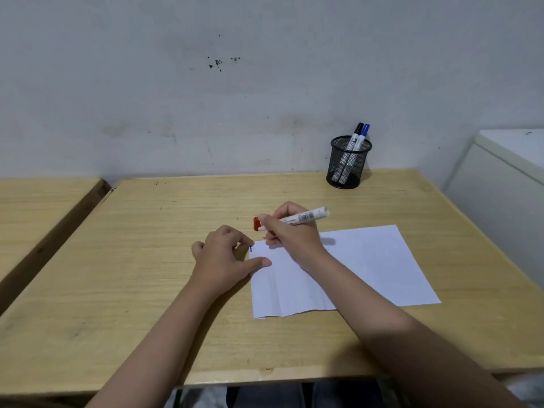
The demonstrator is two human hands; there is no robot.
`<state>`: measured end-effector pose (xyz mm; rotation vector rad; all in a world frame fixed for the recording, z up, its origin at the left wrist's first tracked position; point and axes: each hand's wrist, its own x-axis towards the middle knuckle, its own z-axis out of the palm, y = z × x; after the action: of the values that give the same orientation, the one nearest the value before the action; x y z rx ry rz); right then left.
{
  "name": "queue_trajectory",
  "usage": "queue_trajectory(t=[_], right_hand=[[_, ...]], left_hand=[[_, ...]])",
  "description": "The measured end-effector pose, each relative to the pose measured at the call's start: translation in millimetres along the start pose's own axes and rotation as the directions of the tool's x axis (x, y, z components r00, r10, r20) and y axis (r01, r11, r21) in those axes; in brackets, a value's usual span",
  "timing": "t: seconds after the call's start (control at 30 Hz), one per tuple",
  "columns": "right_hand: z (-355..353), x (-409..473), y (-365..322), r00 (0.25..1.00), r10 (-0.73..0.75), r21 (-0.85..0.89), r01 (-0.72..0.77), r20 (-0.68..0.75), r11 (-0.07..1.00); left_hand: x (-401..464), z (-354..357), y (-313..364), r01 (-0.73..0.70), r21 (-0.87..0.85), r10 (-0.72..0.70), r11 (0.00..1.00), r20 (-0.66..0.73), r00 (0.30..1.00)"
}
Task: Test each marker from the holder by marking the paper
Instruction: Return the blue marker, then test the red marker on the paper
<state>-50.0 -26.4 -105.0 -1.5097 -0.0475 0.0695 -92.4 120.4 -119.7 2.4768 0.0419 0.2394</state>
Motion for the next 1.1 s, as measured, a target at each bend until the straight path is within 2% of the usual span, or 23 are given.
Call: queue_trajectory(t=[0.33, 0.53, 1.1], right_hand=[[5, 4, 16, 0.997, -0.055, -0.096, 0.050, -0.047, 0.994], [6, 3, 17, 0.996, -0.084, -0.120, 0.083, -0.004, 0.989], [7, 7, 17, 0.999, -0.010, -0.128, 0.014, 0.031, 0.992]], left_hand=[[7, -11, -10, 0.043, 0.012, -0.043, 0.999, 0.067, 0.997], [8, -11, -12, 0.034, 0.018, -0.035, 0.999, 0.061, 0.997], [8, -11, -11, 0.005, 0.082, -0.011, 0.997, 0.065, 0.998]])
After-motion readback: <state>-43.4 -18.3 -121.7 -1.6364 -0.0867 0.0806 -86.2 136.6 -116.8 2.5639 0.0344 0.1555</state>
